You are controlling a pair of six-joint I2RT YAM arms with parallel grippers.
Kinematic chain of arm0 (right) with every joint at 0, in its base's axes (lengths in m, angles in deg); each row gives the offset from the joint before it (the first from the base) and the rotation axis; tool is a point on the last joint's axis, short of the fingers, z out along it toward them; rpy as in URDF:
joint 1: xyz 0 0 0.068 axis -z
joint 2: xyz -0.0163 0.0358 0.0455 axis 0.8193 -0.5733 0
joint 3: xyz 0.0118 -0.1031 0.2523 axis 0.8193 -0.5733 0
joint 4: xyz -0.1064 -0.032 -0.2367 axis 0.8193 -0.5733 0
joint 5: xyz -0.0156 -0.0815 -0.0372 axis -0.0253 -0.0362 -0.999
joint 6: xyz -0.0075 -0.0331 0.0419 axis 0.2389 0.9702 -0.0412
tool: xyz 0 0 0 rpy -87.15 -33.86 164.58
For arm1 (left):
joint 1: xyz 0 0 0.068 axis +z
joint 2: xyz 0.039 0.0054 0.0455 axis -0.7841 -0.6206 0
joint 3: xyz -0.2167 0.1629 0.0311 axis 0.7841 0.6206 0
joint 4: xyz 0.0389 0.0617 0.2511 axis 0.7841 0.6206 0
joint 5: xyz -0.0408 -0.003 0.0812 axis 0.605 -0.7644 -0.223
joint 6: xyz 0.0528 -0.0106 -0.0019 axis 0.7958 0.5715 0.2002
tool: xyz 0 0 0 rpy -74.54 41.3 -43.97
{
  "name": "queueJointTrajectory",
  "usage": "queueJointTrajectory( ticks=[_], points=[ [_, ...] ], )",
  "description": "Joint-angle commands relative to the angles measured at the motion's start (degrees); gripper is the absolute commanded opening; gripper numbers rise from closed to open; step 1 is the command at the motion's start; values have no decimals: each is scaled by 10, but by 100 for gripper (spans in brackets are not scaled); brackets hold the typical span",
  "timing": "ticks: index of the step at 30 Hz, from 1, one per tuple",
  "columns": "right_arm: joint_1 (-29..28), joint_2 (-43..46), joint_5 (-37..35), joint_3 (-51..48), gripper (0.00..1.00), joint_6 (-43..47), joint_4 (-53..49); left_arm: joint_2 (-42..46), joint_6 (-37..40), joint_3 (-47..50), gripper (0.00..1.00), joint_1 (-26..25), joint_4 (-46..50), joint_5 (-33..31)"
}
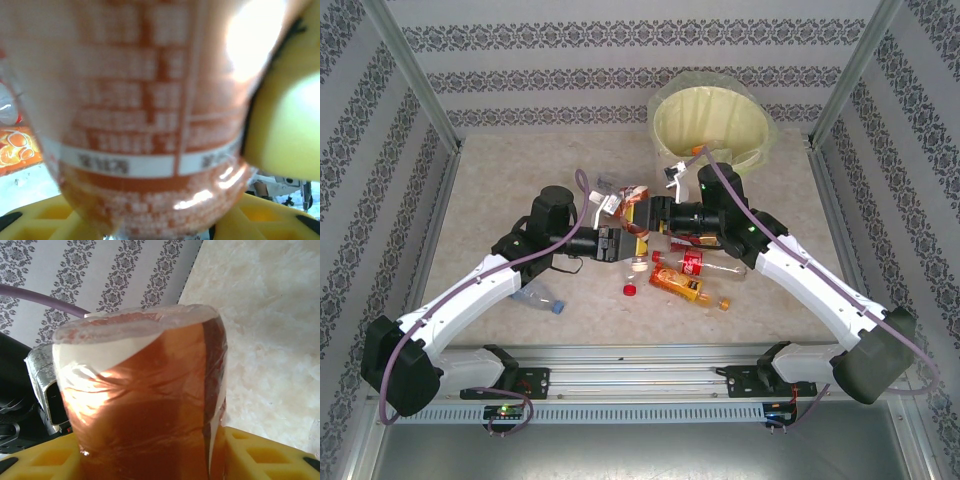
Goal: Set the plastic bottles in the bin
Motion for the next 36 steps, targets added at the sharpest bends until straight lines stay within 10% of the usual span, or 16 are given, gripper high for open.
queueJointTrajectory(
  ticks=[1, 9, 36],
  points=[
    [-3, 14, -12, 32, 54, 25, -24, 4, 2, -14, 68, -8, -17, -10],
    [23, 52, -77, 82, 53, 83, -140, 45, 20, -35, 100, -8, -7, -69],
    [189, -147, -302, 540, 52, 271, -403, 165, 78, -75, 100, -7, -9, -232]
  ],
)
